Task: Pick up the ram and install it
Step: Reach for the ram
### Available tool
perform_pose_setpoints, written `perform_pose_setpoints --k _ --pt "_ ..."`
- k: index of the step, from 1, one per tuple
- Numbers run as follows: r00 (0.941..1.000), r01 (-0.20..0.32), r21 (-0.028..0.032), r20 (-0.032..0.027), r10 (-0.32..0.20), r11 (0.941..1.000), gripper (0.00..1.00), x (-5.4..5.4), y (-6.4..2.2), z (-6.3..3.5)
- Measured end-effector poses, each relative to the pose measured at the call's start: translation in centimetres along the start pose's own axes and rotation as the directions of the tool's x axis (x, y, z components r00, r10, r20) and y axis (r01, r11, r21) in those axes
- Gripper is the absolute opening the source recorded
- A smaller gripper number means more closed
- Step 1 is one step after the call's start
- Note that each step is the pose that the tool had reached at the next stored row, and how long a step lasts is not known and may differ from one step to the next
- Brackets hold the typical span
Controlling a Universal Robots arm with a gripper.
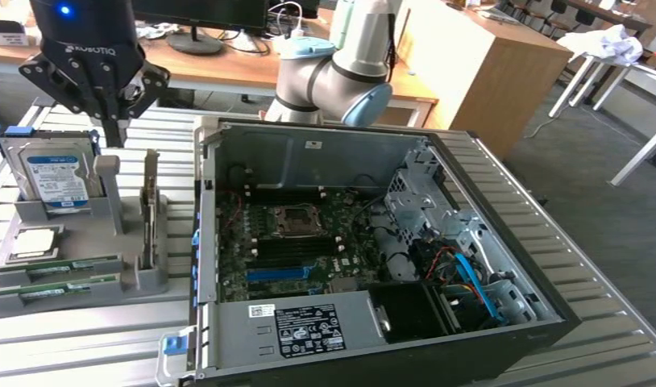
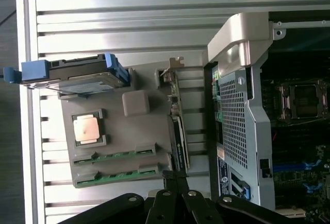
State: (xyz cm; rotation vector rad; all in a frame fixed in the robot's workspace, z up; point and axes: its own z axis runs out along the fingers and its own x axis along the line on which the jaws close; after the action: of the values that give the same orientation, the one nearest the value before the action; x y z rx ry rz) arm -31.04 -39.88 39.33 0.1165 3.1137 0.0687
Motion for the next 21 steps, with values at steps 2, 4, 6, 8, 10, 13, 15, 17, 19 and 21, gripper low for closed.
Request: perform_pose_setpoints --k 2,4,6,8,10,13,15,17,19,21 --pt "1.0000 0.000 0.0000 0.0000 0.000 1.0000 0.10 0.3 -0.02 -0.01" --pt "1.0000 0.000 0.0000 0.0000 0.000 1.0000 0.10 0.7 -0.05 -0.02" --pt "1.0000 0.000 0.0000 0.0000 0.000 1.0000 0.10 1.0 -0.08 -0.03" --pt "1.0000 0.000 0.0000 0.0000 0.000 1.0000 0.10 1.3 -0.10 -0.04" --pt "1.0000 0.000 -0.0001 0.0001 0.000 1.0000 0.10 1.6 -0.12 -0.04" --pt "1.0000 0.000 0.0000 0.0000 0.000 1.0000 0.10 2.0 -0.15 -0.05" --pt "1.0000 0.000 0.0000 0.0000 0.000 1.0000 0.10 2.2 -0.16 -0.06" --pt "1.0000 0.000 0.0000 0.0000 0.000 1.0000 0.10 2.2 -0.16 -0.06" --pt "1.0000 0.000 0.0000 0.0000 0.000 1.0000 0.10 2.2 -0.16 -0.06" --pt "1.0000 0.000 -0.0001 0.0000 0.000 1.0000 0.10 2.2 -0.16 -0.06"
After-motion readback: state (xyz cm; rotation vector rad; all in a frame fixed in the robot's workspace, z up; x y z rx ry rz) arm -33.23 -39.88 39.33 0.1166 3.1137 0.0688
